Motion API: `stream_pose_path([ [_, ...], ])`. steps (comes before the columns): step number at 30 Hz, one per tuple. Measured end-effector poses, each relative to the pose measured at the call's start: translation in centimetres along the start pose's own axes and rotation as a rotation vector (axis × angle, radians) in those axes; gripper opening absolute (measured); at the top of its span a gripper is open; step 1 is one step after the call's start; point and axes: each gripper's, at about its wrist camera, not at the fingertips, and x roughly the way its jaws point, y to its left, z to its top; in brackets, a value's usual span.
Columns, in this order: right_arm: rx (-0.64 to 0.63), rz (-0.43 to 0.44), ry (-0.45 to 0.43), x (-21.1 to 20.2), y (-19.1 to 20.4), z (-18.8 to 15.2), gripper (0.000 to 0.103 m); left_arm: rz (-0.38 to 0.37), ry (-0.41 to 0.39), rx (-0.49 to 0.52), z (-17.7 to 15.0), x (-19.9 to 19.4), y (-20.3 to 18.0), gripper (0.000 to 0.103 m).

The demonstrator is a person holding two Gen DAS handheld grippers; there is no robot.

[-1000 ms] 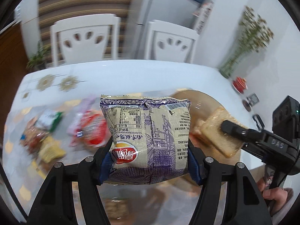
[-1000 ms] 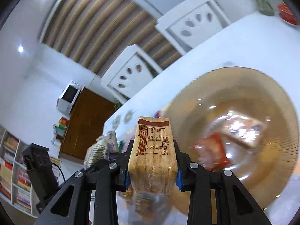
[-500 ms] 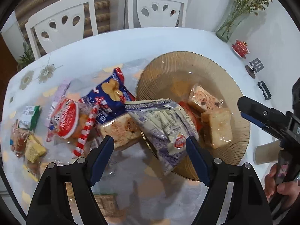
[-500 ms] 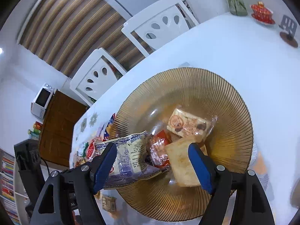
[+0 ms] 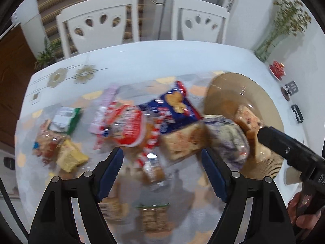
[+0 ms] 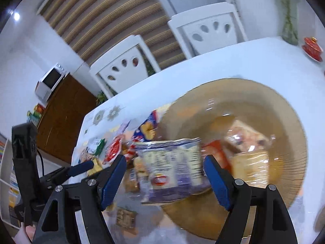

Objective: Organize snacks
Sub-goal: 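Withdraw both open tools from the bowl toward the remaining snacks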

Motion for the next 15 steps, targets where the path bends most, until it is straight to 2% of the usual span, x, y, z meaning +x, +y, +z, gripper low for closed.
stream_pose_path([
  [7,-0.097,0.024,0.066,3.3,4.8,-1.6,0.078,0.041,-0.002,-0.079,-1.1,-0.6,5.5,0.078],
  [9,-0.139,0.025,0.080,4.2,6.2,-2.4,0.083,0.052,0.003,-0.094,-1.7,-0.5,7.0,0.078],
  [15,-0.205,0.034,0.151,6.8,8.6,-5.0,0.084,0.050,0.057,-0.143,-4.0,1.1,10.5,0.078],
])
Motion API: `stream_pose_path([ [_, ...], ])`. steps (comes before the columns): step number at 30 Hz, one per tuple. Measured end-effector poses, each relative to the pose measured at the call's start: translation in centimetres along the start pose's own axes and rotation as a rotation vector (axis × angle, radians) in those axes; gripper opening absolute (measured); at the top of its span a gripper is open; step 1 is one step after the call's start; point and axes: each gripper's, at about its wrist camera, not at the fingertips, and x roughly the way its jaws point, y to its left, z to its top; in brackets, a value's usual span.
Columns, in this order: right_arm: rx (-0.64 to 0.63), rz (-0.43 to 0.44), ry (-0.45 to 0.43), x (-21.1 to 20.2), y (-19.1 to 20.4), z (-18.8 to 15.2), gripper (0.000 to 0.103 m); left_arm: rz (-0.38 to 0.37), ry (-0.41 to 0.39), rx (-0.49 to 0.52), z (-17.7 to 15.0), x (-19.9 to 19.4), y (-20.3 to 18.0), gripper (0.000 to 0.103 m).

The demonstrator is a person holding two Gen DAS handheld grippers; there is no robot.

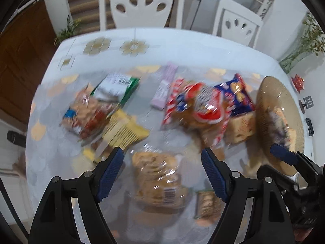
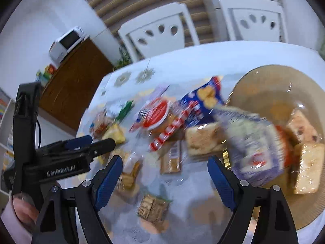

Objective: Organize snacks
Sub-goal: 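Withdraw both open tools from the bowl toward the remaining snacks, then grasp the round cracker bag with the left tool while the right tool grasps the square biscuit pack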

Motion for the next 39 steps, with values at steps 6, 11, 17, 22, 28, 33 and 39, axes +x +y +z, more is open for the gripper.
stream_pose_path([
  [6,-0.131,-0.054,0.083,3.5,2.0,-2.9,0.084,0.003,0.072,-0.015,-2.1,3.0,1.5,0.078],
  [11,-0.243,-0.110,0.134,6.2,2.8,-5.1,0.084,-0.038,0.094,0.017,-3.8,4.9,1.4,0.078],
  [17,-0.345,-0.160,0.139,9.2,2.6,-7.8,0.103,-0.037,-0.002,0.140,-5.8,6.6,-0.2,0.102],
  [22,-0.419,-0.158,-0.046,8.7,2.1,-10.4,0.103,-0.013,-0.229,0.232,-9.0,6.4,-0.4,0.103],
  [28,-0.427,-0.154,-0.052,8.8,1.6,-10.7,0.103,0.021,-0.229,0.242,-9.5,6.5,-0.6,0.103],
  [33,-0.434,-0.162,-0.055,8.9,2.6,-10.7,0.103,0.023,-0.229,0.236,-9.8,6.3,-1.1,0.103],
  [39,-0.406,-0.195,-0.051,8.7,3.4,-10.7,0.103,0.001,-0.229,0.239,-9.0,6.5,-0.5,0.103],
])
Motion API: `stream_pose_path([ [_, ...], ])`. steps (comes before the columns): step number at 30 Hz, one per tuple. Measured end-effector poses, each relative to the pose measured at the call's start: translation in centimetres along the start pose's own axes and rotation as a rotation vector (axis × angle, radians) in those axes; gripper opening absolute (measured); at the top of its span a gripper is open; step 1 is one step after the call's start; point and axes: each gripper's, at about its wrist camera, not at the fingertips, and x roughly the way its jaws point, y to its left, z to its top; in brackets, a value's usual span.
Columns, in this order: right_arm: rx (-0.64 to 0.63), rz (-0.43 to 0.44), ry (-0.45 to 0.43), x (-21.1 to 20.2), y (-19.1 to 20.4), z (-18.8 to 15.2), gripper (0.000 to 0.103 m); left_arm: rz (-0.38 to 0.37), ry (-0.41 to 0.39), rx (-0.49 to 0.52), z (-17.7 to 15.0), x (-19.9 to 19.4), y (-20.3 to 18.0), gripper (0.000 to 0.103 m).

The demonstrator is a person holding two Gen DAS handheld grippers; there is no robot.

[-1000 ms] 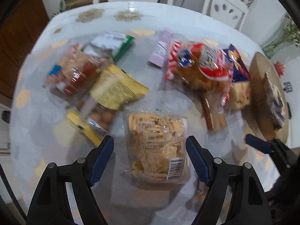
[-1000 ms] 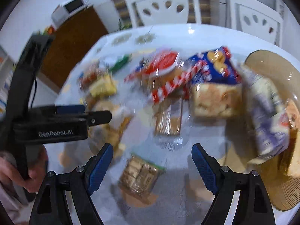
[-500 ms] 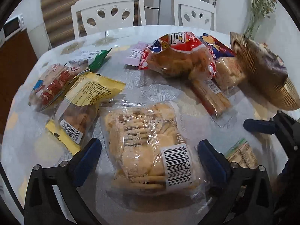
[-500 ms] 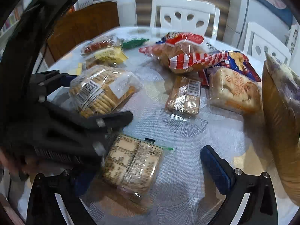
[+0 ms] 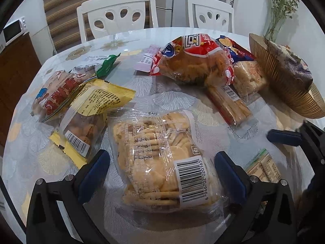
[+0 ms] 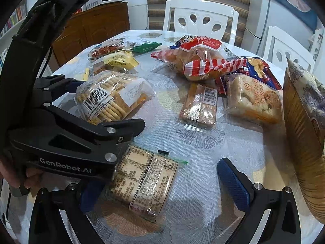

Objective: Organize snacks
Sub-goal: 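Grasp the round cracker bag with the left tool while the right tool grasps the square biscuit pack, then carry the cracker bag and biscuit pack over the amber bowl and release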

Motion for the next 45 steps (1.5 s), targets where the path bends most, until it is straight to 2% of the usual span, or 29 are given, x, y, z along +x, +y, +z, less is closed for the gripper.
stream_pose_path([
  [3,0.035,-0.033,0.005,-0.2,0.3,-0.4,0.103,-0.001,0.001,0.004,-0.1,0.0,0.0,0.103],
  [6,0.062,-0.026,0.049,0.0,0.0,0.2,0.103,0.009,0.003,0.010,0.0,0.0,0.0,0.103],
  [7,0.061,-0.021,0.065,0.0,-0.1,0.5,0.099,0.011,0.006,0.010,0.1,0.0,0.0,0.103],
  [9,0.040,-0.011,0.074,-0.4,-0.2,0.7,0.088,0.017,0.016,0.009,0.2,0.1,-0.2,0.103],
  [11,0.025,0.003,0.082,-0.9,-0.4,0.8,0.067,0.030,0.043,0.009,0.6,0.2,-0.3,0.103],
  [12,0.018,0.015,0.084,-1.1,-0.5,0.9,0.060,0.037,0.077,-0.007,0.9,0.3,-0.3,0.103],
  [13,0.011,0.029,0.086,-1.4,-0.6,1.0,0.046,0.038,0.109,-0.018,1.1,0.2,-0.4,0.098],
  [14,0.004,0.039,0.090,-1.5,-0.6,1.2,0.044,0.023,0.120,-0.022,1.4,0.0,-0.4,0.089],
  [15,-0.001,0.047,0.096,-1.5,-0.7,1.3,0.044,0.021,0.097,-0.012,1.6,-0.6,-0.5,0.063],
  [16,-0.006,0.057,0.098,-1.5,-0.8,1.3,0.044,0.014,0.096,0.009,1.7,-0.9,-0.7,0.059],
  [19,0.006,0.094,0.101,-1.8,-1.4,1.2,0.043,0.026,0.115,0.063,1.4,-1.2,-1.2,0.058],
  [23,0.034,0.143,0.109,-2.3,-2.1,0.7,0.043,0.027,0.135,-0.001,0.8,-1.8,-0.4,0.058],
  [28,0.072,0.187,0.114,-3.0,-2.7,0.2,0.043,0.038,0.149,-0.015,0.0,-2.5,-0.2,0.058],
  [33,0.087,0.216,0.067,-4.9,-3.2,0.6,0.043,0.037,0.130,-0.111,0.3,-4.0,1.2,0.058],
  [37,0.105,0.229,0.004,-7.3,-4.3,1.4,0.043,0.074,0.109,-0.132,1.7,-5.1,1.6,0.058],
  [40,0.123,0.223,-0.058,-9.4,-5.8,2.4,0.043,0.138,0.100,-0.133,3.4,-5.7,1.6,0.058],
  [45,0.146,0.197,-0.129,-12.2,-9.1,4.5,0.043,0.122,0.043,-0.101,7.5,-7.2,0.4,0.058],
])
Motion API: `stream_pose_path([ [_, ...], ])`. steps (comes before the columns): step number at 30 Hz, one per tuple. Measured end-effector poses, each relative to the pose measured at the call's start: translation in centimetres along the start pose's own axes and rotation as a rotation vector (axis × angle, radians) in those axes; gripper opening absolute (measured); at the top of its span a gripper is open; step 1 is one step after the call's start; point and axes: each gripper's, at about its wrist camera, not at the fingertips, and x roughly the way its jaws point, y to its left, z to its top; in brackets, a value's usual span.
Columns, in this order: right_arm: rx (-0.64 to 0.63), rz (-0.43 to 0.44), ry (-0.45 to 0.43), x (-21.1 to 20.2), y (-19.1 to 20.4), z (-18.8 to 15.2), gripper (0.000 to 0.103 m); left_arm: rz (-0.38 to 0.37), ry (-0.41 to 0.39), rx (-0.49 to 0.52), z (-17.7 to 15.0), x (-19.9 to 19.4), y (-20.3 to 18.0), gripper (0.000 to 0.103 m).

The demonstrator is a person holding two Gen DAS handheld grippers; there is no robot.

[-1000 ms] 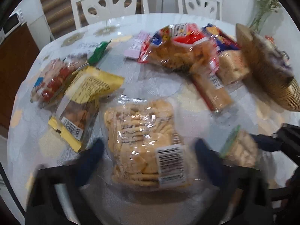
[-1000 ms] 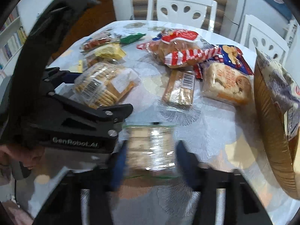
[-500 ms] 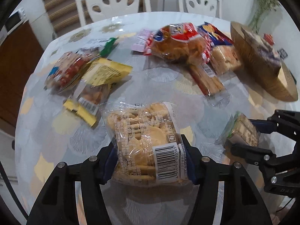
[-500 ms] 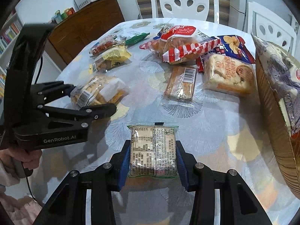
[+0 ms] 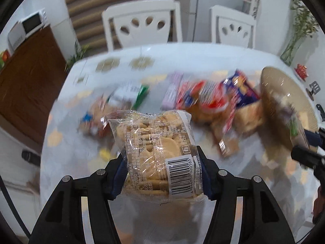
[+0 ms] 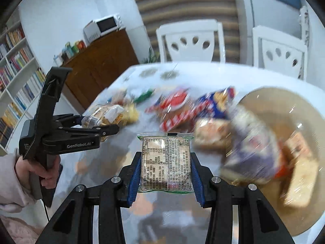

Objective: Organize snacks
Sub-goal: 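Carry the cracker bag and biscuit pack over the amber bowl and release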

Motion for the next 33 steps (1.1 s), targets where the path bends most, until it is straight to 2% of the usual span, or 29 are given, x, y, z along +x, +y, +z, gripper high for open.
stream_pose_path([
  [5,0.033,-0.056,-0.070,-2.6,-3.6,3.8,0.043,-0.072,-0.061,0.028,4.7,-2.0,-2.6,0.058],
  [12,0.108,-0.120,-0.143,-6.0,-8.8,7.7,0.043,-0.199,-0.112,0.098,10.2,-3.1,-8.3,0.058],
  [17,0.176,-0.154,-0.169,-7.5,-12.7,9.2,0.043,-0.289,-0.108,0.175,12.3,-2.9,-13.6,0.058],
  [22,0.258,-0.177,-0.142,-7.2,-16.0,8.6,0.043,-0.369,-0.049,0.255,12.8,-0.8,-18.7,0.061],
  [23,0.275,-0.190,-0.118,-6.8,-16.7,8.4,0.050,-0.382,-0.031,0.269,12.6,-0.3,-19.5,0.062],
  [24,0.300,-0.202,-0.085,-6.2,-17.4,8.0,0.059,-0.379,-0.003,0.287,12.5,0.5,-20.3,0.073],
  [25,0.321,-0.205,-0.061,-5.8,-17.9,7.7,0.083,-0.362,0.023,0.307,12.4,1.1,-21.0,0.084],
  [26,0.346,-0.210,-0.047,-5.6,-18.5,7.3,0.091,-0.339,0.040,0.329,12.2,1.7,-21.5,0.086],
  [29,0.409,-0.205,-0.045,-5.5,-19.5,6.2,0.091,-0.337,0.058,0.352,12.1,2.4,-21.7,0.086],
  [33,0.435,-0.203,-0.045,-5.3,-19.6,5.9,0.091,-0.372,0.077,0.315,12.3,2.9,-20.5,0.086],
])
